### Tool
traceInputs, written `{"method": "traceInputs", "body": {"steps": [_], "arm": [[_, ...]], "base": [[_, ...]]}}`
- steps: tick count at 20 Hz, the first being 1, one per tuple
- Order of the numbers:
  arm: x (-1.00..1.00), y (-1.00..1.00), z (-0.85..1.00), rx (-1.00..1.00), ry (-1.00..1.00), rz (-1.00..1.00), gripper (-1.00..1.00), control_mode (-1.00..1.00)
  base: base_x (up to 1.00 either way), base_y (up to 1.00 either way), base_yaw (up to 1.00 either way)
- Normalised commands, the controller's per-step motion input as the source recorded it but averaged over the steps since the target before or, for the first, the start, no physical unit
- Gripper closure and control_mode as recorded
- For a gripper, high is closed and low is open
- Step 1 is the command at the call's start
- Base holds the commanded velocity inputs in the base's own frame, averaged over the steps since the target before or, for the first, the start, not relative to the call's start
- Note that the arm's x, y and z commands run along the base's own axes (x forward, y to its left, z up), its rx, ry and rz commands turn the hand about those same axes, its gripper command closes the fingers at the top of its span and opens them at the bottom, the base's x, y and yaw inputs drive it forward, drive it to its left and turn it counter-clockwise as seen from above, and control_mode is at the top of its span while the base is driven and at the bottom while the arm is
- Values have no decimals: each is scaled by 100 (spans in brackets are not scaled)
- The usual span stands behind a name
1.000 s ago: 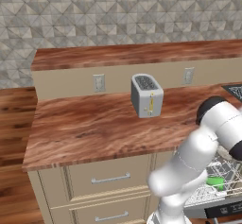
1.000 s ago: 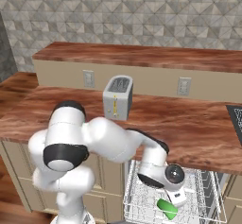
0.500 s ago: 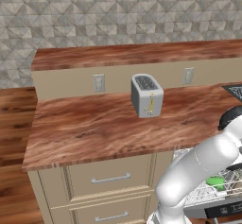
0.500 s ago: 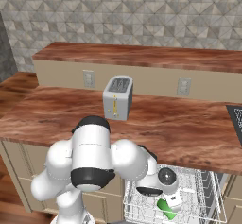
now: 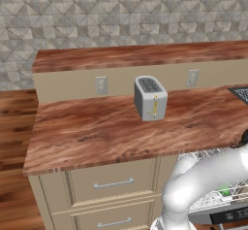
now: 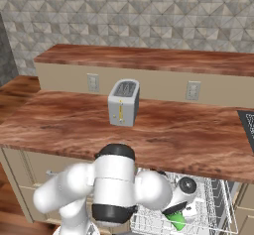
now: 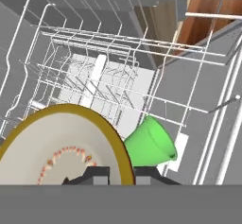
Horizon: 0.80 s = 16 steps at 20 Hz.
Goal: Pick up the cup and bowl from the counter, place them in the dishwasher, and close the dishwasher door.
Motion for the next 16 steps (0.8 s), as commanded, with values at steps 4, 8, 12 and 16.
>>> {"method": "traceInputs", "body": {"steps": [4, 8, 12, 16], "arm": [[0, -73, -9, 24, 0, 0, 100, -100], [0, -72, -2, 12, 0, 0, 100, -100], [1, -53, -16, 0, 0, 0, 100, -100], [15, -33, -37, 0, 0, 0, 100, -100]], "base": [[0, 0, 0], [0, 0, 0], [0, 0, 0], [0, 0, 0]]}}
